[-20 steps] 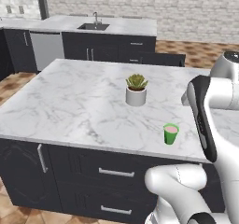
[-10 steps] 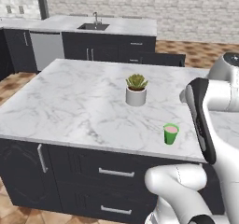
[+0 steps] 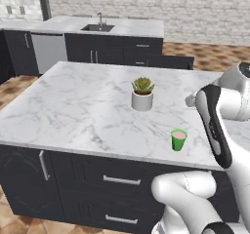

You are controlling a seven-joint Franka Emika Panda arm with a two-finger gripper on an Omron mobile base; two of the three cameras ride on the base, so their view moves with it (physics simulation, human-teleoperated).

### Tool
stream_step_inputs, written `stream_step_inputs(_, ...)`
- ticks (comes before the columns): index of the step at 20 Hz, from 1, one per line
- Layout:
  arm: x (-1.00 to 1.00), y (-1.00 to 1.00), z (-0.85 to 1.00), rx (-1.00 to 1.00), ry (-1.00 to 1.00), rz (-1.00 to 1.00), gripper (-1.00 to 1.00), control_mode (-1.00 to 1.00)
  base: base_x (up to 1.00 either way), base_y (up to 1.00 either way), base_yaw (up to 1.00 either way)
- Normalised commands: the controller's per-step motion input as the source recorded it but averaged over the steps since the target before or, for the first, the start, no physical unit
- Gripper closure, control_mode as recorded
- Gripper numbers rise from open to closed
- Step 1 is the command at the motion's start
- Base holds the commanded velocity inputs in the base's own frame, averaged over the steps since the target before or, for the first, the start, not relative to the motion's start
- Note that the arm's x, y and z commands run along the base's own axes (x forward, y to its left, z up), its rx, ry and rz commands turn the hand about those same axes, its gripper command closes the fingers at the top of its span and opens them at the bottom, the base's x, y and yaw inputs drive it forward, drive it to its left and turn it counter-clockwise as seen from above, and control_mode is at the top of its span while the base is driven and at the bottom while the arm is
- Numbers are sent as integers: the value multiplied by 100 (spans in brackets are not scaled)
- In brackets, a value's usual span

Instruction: Pick up the straw from the right drawer and put it inside the smoothie cup.

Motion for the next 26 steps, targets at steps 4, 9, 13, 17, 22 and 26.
stream_step_inputs(4, 50, -10, 12, 3, 16, 25, 100, -100, 0, 0, 0)
stream_step_inputs(9, 43, -11, 8, 8, 19, 39, 100, -100, 0, 0, 0)
stream_step_inputs(13, 25, 0, -10, 14, 11, 50, 100, -100, 0, 0, 0)
stream_step_inputs(17, 10, 2, -1, 8, 0, 33, 100, -100, 0, 0, 0)
stream_step_inputs(22, 0, 16, -6, 5, 0, 5, 100, -100, 0, 0, 0)
stream_step_inputs(26, -12, 2, -27, 18, 0, 0, 100, -100, 0, 0, 0)
